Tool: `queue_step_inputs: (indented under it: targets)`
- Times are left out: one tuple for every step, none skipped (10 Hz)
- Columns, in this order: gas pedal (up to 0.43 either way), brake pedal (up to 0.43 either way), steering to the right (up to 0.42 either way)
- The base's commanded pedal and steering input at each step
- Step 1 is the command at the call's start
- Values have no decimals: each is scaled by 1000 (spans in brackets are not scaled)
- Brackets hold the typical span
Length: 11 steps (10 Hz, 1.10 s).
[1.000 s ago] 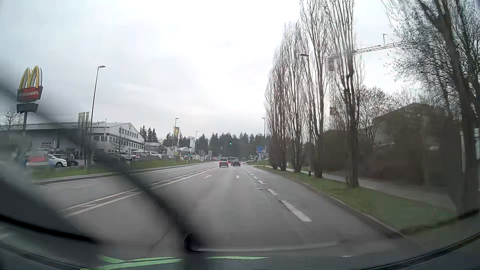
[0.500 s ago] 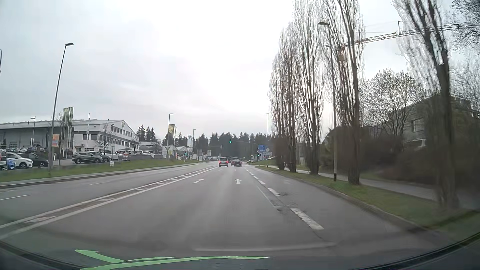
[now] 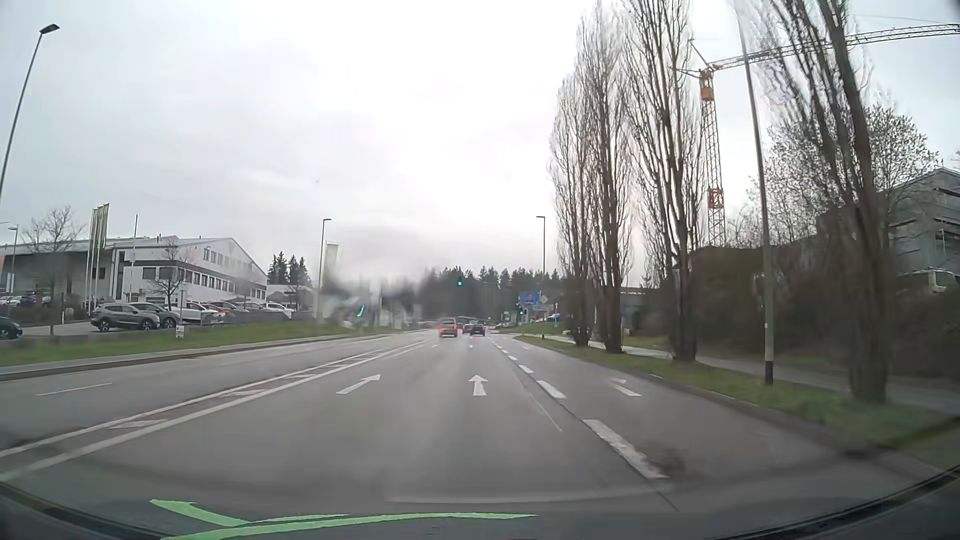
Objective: Follow the waypoints while adhering to traffic rules and regulations
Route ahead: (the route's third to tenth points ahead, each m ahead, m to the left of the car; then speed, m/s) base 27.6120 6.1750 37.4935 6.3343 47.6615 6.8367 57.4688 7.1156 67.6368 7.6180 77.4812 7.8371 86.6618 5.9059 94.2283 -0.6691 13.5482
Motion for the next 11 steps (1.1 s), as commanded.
queue_step_inputs:
  targets:
    - [138,0,1]
    - [130,0,1]
    - [130,0,1]
    - [130,0,1]
    - [118,0,1]
    - [118,0,1]
    - [118,0,1]
    - [118,0,1]
    - [110,0,1]
    - [110,0,1]
    - [110,0,1]
